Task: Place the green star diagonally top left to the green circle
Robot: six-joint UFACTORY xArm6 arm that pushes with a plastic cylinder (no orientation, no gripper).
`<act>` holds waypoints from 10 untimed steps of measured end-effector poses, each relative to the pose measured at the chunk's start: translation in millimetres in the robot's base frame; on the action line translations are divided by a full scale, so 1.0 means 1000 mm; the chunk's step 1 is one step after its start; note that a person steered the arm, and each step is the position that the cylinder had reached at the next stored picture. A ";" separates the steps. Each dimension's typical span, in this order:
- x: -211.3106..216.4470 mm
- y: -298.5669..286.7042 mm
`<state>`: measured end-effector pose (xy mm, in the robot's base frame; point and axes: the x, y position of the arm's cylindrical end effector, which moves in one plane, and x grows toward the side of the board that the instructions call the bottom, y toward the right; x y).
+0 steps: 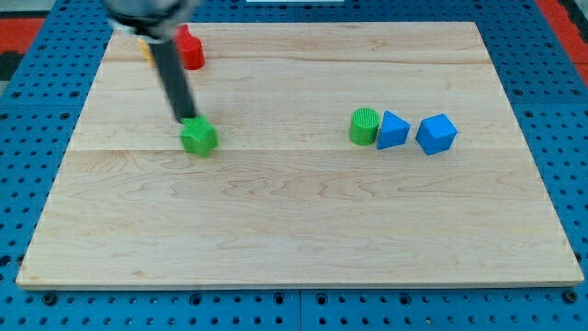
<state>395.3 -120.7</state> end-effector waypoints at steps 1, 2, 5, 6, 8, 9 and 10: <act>0.001 -0.044; 0.005 -0.078; -0.025 0.093; -0.027 0.113; -0.017 -0.006; 0.013 0.026; 0.024 0.067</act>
<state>419.3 -53.3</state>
